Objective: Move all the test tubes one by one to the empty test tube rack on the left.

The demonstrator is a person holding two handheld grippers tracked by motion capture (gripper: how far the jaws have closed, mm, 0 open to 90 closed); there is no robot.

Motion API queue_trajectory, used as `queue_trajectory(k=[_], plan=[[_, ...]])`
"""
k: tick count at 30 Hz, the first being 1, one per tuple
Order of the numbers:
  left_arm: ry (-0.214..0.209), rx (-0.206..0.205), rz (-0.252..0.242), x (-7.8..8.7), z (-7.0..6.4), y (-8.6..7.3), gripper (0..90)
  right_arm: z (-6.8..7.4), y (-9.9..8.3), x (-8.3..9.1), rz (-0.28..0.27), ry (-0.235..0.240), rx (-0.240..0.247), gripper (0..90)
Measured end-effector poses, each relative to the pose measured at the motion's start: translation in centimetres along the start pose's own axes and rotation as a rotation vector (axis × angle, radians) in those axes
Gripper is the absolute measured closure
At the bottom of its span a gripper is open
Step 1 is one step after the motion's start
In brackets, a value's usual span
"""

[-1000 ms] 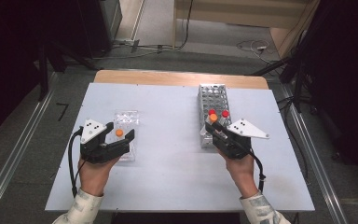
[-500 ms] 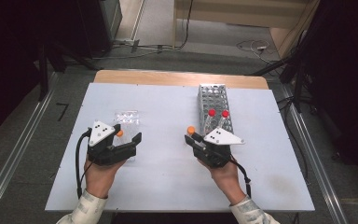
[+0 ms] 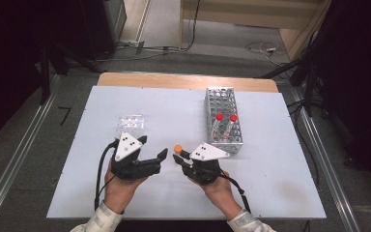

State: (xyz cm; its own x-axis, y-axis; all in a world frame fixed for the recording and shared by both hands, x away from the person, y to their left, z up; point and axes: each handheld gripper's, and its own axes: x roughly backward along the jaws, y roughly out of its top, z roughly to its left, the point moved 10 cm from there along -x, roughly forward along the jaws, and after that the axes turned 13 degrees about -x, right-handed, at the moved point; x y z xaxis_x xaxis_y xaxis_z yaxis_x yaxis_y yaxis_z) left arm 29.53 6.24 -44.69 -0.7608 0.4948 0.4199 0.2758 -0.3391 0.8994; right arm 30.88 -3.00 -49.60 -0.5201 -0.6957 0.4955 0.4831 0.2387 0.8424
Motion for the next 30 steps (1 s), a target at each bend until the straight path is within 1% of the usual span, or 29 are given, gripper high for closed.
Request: queue_trajectory(k=[2,5,8,11,16,20,24,27,30], plan=[[-0.017,-0.018,0.005,-0.3,-0.8,0.0,24.1,0.3,-0.2,-0.1,0.007,0.006,0.008,71.6],[-0.041,-0.040,0.004,-0.6,-1.7,0.0,28.7,0.8,-0.2,-0.1,0.010,0.021,0.015,71.6],[-0.068,-0.066,0.000,-0.7,-2.3,0.0,41.6,1.3,-0.3,-0.1,0.011,0.035,0.022,71.6],[-0.074,-0.091,0.001,-0.9,-2.7,-0.1,49.6,1.8,-0.4,-0.2,0.017,0.048,0.025,71.6],[-0.089,-0.099,0.002,-1.0,-3.0,-0.2,60.0,2.2,-0.5,-0.1,0.020,0.060,0.027,71.6],[-0.089,-0.106,0.001,-1.0,-3.0,-0.3,67.7,2.3,-0.5,-0.2,0.023,0.065,0.026,71.6],[-0.094,-0.106,0.001,-0.9,-2.9,-0.2,69.3,2.4,-0.5,-0.1,0.024,0.067,0.025,71.4],[-0.094,-0.096,-0.008,-0.8,-2.9,-0.1,70.1,2.5,-0.5,0.0,0.020,0.072,0.026,70.9],[-0.092,-0.090,-0.014,-0.6,-2.8,0.0,70.4,2.7,-0.3,0.1,0.019,0.082,0.024,67.0]])
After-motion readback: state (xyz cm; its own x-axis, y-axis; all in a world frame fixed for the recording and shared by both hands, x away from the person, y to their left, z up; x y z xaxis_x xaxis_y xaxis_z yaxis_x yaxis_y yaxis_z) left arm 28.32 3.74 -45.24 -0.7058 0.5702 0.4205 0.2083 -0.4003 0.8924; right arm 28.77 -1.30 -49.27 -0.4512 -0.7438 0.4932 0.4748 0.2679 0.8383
